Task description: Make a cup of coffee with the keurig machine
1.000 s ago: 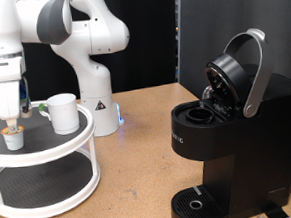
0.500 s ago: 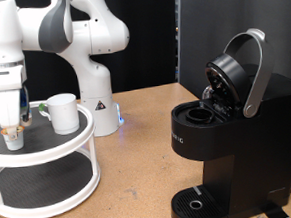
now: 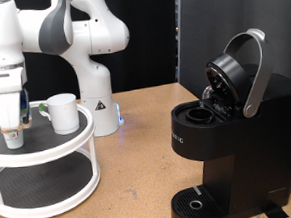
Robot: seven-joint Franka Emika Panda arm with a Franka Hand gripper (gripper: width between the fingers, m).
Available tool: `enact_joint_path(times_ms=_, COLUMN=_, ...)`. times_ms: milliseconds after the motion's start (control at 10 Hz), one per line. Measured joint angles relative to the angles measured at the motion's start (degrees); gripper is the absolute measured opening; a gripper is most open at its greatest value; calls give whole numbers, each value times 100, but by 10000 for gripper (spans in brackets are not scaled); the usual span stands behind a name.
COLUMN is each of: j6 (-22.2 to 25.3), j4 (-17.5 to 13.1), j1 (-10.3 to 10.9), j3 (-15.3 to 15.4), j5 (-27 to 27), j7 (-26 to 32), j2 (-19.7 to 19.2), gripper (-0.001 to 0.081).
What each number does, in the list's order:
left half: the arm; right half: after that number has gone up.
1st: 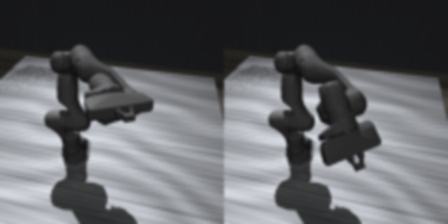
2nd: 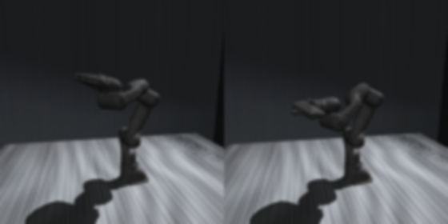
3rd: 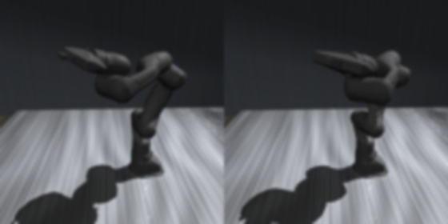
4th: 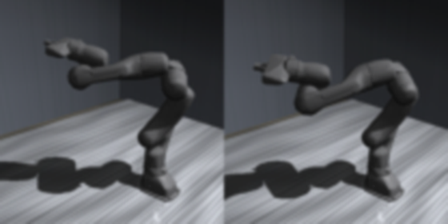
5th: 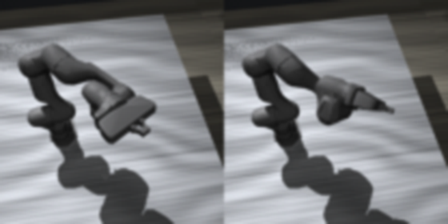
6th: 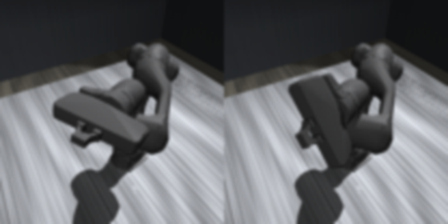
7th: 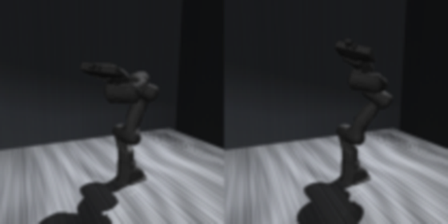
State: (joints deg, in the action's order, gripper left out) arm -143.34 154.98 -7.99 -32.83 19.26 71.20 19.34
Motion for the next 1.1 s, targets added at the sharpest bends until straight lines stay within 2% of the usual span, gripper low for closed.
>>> enact_joint_path(times_ms=100, j6=0, j4=0, j1=0, j3=0, j5=-2, j7=0, j2=0, gripper=433)
enact_joint_path(times_ms=400, j6=23, j4=-15, j1=3, j3=0, j5=-53, j7=3, j2=3, gripper=433)
enact_joint_path(times_ms=500, j6=185, j4=-67, j1=23, j3=0, j5=-154, j7=42, j2=37, gripper=433)
enact_joint_path(times_ms=800, j6=1278, j4=-471, j1=104, j3=41, j5=-579, j7=344, j2=440, gripper=433)
enact_joint_path(times_ms=1100, j6=2113, j4=-794, j1=112, j3=119, j5=-677, j7=485, j2=893, gripper=432)
